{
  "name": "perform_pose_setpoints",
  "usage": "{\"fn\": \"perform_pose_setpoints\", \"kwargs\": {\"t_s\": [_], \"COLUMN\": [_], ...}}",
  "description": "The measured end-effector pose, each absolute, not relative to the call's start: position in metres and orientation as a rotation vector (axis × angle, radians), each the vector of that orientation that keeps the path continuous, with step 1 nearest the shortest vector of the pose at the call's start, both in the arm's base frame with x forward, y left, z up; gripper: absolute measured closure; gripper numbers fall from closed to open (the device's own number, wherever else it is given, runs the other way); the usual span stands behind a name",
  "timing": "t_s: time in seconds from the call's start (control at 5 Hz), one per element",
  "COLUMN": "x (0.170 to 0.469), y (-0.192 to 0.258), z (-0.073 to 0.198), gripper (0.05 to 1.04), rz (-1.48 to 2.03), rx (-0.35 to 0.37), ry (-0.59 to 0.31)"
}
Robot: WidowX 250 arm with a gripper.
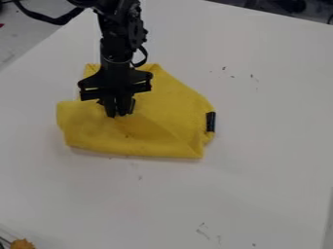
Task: Unfold the cloth from top to bottom
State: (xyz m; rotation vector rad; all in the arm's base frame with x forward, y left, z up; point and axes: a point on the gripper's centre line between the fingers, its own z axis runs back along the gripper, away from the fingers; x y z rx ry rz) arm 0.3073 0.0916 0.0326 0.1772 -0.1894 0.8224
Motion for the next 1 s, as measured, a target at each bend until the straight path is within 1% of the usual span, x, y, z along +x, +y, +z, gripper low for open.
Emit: {"fn": "perform_pose_setpoints", "kwargs": {"t_s": [0.2,0.4,0.6,0.8,1.0], "x": [0.310,0.309,0.309,0.309,0.301], "y": [0.091,0.092,0.092,0.082,0.063], "z": [0.035,0.034,0.038,0.063,0.083], "gripper": [1.024,1.031,1.031,1.031,1.031], "rz": [0.807,0.810,0.814,0.834,0.920], "rx": [0.175,0.182,0.214,0.261,0.273], "ry": [-0.190,-0.179,-0.166,-0.171,-0.180]}}
